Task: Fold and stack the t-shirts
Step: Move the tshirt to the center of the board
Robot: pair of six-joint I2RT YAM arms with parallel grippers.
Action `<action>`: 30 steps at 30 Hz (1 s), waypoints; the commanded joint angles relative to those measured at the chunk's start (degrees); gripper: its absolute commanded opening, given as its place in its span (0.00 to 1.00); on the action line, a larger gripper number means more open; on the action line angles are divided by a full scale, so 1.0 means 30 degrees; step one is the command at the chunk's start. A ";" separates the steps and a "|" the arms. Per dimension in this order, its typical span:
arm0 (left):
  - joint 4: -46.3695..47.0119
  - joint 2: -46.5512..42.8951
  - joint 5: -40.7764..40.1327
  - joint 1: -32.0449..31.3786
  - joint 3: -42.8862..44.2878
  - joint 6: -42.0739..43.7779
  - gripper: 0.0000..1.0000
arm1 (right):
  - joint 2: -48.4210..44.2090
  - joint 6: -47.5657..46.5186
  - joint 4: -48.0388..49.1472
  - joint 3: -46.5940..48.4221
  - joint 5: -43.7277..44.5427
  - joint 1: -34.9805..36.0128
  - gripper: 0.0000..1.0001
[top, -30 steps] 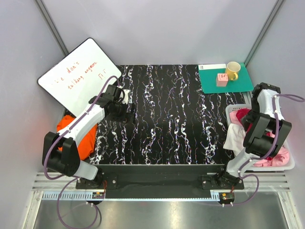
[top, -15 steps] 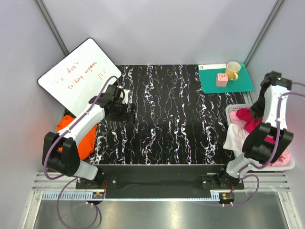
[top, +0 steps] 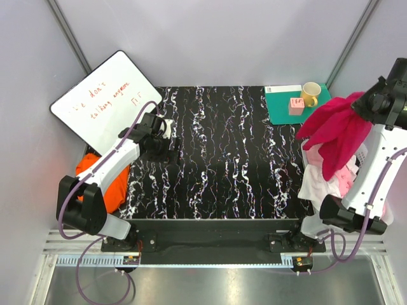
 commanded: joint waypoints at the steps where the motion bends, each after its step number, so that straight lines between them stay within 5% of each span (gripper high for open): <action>1: -0.0015 -0.0729 -0.0715 -0.0083 0.1103 -0.0347 0.99 | 0.1803 -0.0144 -0.2837 0.3241 -0.2277 0.2140 0.00; 5: -0.0045 -0.1284 -0.2265 -0.0083 0.1747 -0.1226 0.99 | 0.4878 0.0089 -0.3541 0.7777 -0.1836 0.5188 0.00; 12: -0.0045 -0.2720 -0.5103 -0.0083 0.3592 -0.2925 0.99 | 0.7867 0.0294 -0.2489 0.8374 -0.2245 1.0226 0.00; 20: -0.0074 -0.5004 -0.9237 -0.0083 0.4971 -0.3835 0.99 | 1.2936 0.0851 -0.2399 1.2796 -0.4555 1.6258 0.00; 26: -0.0133 -0.5067 -0.9595 -0.0083 0.4561 -0.4011 0.99 | 1.2649 -0.0699 -0.1112 1.1455 -0.6230 1.9545 0.00; 30: -0.0133 -0.4510 -0.9273 -0.0083 0.4590 -0.4245 0.99 | 1.1126 -0.0789 0.0293 0.9580 -0.5008 1.9521 0.00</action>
